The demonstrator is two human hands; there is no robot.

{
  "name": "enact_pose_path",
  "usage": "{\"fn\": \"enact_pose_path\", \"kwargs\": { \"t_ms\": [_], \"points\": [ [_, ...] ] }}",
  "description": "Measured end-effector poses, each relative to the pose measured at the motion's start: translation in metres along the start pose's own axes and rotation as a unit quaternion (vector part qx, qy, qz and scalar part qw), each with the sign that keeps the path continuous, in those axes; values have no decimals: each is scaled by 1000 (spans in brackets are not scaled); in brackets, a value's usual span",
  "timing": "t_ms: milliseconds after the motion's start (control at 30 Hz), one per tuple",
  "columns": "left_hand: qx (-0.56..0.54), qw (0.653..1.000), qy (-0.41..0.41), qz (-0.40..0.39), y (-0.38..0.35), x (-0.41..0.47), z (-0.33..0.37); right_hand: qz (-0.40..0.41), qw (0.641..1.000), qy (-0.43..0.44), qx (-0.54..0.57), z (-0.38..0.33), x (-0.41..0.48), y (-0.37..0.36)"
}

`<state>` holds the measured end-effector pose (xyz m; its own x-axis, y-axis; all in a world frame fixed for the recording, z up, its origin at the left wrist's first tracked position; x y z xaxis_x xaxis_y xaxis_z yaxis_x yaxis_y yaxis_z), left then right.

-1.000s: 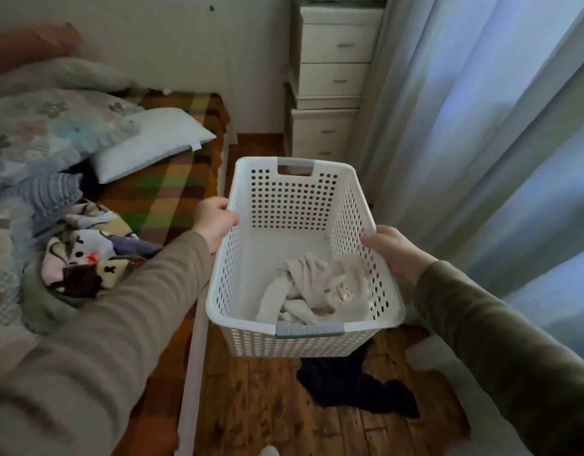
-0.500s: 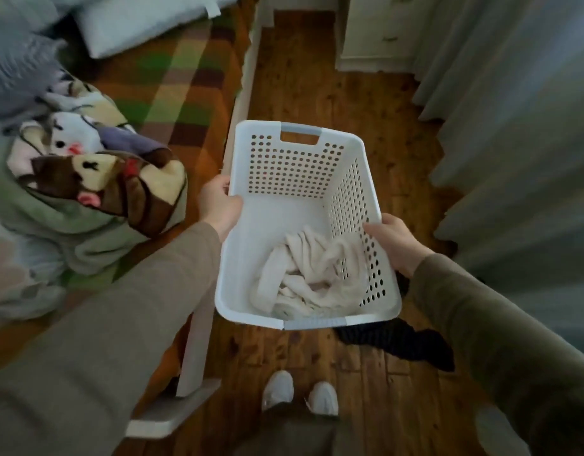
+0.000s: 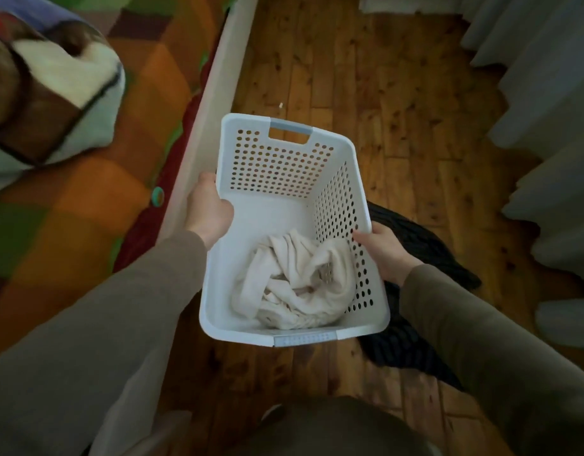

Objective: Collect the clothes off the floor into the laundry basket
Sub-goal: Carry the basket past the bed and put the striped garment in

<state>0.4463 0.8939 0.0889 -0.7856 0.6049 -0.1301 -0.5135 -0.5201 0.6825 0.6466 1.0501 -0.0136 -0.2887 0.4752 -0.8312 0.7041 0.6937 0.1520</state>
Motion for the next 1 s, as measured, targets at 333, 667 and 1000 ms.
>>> {"fn": "enact_pose_path", "kwargs": {
  "t_ms": [333, 667, 1000],
  "points": [
    [13, 999, -25, -20, -93, 15, -90, -19, 1000, 4, 21, 84, 111, -22],
    [30, 996, -76, -30, -127, -2, -77, -37, 996, -1, 78, 124, 133, -2],
    [54, 990, -127, -28, -154, -17, -51, 247, 939, 40, -236, 171, 176, 112]
  ]
}}
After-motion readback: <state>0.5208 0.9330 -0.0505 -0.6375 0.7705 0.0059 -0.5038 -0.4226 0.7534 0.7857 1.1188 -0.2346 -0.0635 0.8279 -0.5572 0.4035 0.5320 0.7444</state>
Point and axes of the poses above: each hand's wrist, its own x-axis towards the middle knuckle, its own y-axis out of the back of the hand, z = x × y, the point moved 5 cm from there along x, towards the middle knuckle, and after that the axes turned 14 degrees about -y, right-handed, at the moved point
